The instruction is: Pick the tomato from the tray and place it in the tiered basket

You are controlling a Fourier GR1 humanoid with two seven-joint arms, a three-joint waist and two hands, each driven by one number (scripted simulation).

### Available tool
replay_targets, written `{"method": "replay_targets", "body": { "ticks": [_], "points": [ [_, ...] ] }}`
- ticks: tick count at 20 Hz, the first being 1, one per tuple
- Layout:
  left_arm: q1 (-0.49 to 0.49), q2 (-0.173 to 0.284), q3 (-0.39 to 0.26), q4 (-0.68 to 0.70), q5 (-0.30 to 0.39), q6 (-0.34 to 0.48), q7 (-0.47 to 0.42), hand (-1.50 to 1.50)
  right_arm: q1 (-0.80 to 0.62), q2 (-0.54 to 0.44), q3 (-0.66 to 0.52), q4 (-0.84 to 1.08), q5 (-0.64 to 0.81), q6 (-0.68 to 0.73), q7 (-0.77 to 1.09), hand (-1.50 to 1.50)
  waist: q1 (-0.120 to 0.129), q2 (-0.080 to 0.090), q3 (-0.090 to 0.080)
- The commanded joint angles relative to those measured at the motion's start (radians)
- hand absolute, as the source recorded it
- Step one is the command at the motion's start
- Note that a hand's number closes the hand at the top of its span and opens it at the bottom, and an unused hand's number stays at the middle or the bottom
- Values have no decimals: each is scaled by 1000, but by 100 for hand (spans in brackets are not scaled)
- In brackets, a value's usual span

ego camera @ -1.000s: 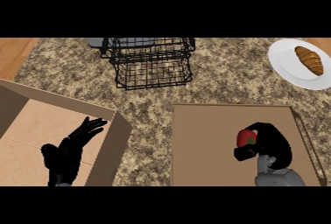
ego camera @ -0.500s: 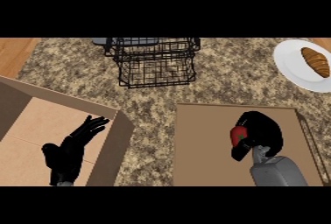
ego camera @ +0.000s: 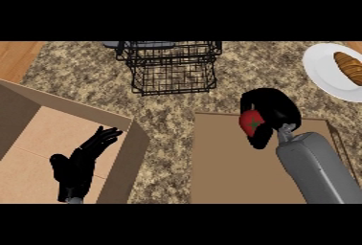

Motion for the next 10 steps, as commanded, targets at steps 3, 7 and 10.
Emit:
{"method": "replay_targets", "body": {
  "ticks": [3, 7, 10],
  "points": [
    [24, 7, -10, 81, -47, 14, -23, 0, -99, 8, -198, -57, -174, -8, -80, 150, -37, -2, -15],
    [60, 21, -5, 87, -43, 16, -54, 0, -186, 12, -340, -145, -294, 8, -33, 150, -42, -5, -15],
    [23, 17, -1, 112, -40, 26, -41, 0, -263, -30, -352, -249, -307, 45, -5, 150, -49, -6, -16]
  ]
}}
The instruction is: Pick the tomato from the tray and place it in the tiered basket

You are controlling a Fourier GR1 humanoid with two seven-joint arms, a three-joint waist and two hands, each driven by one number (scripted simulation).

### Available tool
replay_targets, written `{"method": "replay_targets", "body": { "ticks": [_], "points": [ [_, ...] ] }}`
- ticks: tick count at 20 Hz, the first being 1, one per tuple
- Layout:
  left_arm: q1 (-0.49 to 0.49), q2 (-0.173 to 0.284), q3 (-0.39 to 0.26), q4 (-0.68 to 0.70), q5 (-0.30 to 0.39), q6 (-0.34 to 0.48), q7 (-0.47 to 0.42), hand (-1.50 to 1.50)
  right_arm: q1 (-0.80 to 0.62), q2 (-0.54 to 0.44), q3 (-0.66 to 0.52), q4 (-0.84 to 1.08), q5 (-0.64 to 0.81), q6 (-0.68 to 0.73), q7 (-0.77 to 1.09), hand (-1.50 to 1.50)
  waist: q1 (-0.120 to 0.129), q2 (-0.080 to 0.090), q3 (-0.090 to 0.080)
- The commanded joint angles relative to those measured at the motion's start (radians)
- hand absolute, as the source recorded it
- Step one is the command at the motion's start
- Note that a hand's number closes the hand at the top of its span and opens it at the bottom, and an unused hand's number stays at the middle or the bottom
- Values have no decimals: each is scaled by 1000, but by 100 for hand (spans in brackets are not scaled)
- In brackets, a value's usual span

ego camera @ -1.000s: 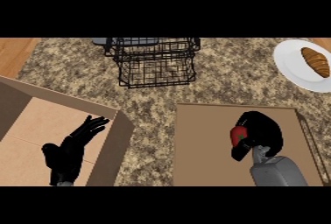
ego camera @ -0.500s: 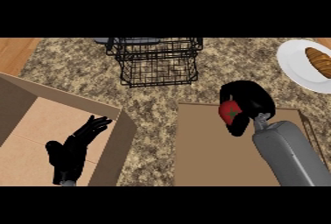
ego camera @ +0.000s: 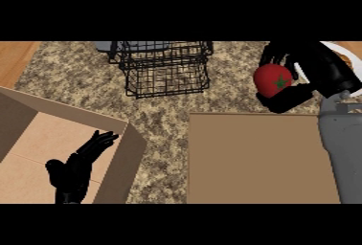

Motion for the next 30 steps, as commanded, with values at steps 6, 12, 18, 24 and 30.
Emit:
{"method": "replay_targets", "body": {
  "ticks": [6, 12, 18, 24, 30],
  "points": [
    [-20, 14, -13, 75, -55, 20, 12, 0, -263, -43, -92, -54, -68, 62, 126, 150, 12, 11, -17],
    [-56, -30, -40, 144, -76, 34, -17, 0, -439, -40, -86, 93, -42, 54, 162, 150, 13, 14, -18],
    [-72, 9, -31, 116, -52, 17, 9, 0, -583, 24, -76, 338, 35, -69, 155, 150, 29, 20, -18],
    [-21, 1, -62, 108, -57, 23, -36, 0, -641, 42, -71, 547, 66, -134, 46, 150, 39, 23, -18],
    [-40, 32, -34, 106, -26, -2, -25, 0, -707, 130, -9, 717, 135, -218, -17, 150, 43, 24, -18]
  ]
}}
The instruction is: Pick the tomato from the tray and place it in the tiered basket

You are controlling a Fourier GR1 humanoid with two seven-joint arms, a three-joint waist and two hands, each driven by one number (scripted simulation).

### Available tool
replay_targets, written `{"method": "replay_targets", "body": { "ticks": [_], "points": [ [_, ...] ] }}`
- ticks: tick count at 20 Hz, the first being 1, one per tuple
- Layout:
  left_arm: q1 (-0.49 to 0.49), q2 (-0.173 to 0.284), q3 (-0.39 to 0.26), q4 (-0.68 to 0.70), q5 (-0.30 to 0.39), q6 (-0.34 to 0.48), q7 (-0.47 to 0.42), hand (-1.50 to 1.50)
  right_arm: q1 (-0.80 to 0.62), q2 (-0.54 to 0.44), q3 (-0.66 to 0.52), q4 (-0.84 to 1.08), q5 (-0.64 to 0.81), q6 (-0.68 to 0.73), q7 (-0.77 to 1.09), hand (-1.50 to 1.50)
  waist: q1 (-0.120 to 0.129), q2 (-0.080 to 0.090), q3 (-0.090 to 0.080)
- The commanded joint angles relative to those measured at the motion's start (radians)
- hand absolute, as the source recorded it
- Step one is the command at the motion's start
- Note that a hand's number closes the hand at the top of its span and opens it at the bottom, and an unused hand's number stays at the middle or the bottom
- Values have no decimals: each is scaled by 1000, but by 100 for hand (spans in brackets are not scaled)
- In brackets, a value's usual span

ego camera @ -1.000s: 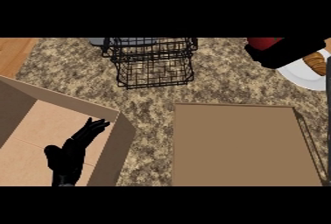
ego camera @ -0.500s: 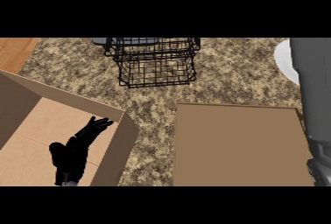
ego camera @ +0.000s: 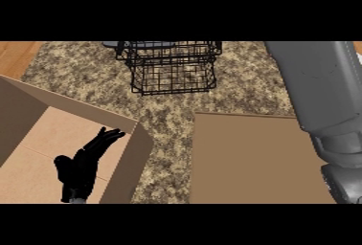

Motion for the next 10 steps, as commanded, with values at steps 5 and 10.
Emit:
{"method": "replay_targets", "body": {
  "ticks": [5, 10],
  "points": [
    [8, 3, -13, 119, -67, 17, -52, 0, -86, 69, 27, 257, 71, -119, -107, 150, 3, 9, -11],
    [1, 19, -22, 69, -53, 27, -5, 0, -118, 106, 9, 418, 103, -210, -112, 150, 11, 11, -11]
  ]
}}
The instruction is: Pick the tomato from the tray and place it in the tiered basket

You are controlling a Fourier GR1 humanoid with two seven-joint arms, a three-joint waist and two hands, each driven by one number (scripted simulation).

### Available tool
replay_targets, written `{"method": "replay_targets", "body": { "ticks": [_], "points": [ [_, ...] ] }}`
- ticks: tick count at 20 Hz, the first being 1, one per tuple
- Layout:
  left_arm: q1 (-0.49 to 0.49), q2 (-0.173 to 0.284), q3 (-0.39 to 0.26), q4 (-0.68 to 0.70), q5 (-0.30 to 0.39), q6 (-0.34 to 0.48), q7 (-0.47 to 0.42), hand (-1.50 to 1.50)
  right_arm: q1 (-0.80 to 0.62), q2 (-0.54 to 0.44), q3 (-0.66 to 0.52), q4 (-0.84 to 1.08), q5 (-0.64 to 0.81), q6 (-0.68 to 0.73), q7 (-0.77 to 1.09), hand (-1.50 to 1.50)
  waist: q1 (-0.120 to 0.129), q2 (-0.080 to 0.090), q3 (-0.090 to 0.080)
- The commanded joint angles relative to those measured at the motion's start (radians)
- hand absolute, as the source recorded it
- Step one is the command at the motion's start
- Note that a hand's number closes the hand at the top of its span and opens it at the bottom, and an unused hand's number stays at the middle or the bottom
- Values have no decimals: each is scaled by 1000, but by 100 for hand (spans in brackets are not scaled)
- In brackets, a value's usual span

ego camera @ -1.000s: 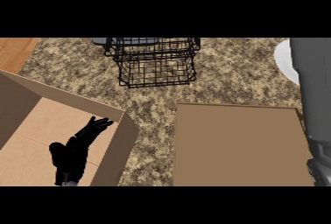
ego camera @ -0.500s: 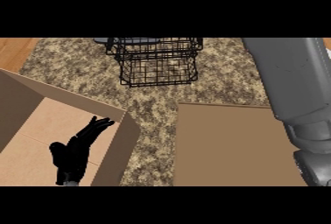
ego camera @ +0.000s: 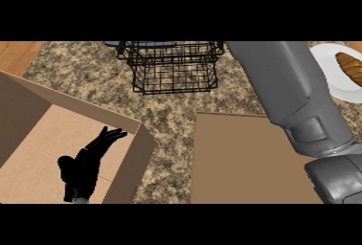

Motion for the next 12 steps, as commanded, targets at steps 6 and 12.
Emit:
{"method": "replay_targets", "body": {
  "ticks": [6, 12],
  "points": [
    [-23, -15, -41, 103, -44, 16, -10, 0, -10, 76, -98, 219, -43, -160, -78, 150, 9, 16, -11],
    [-37, 29, -17, 93, -32, 12, 2, 0, 10, 118, -247, 253, -203, -171, -135, -150, 6, 15, -10]
  ]
}}
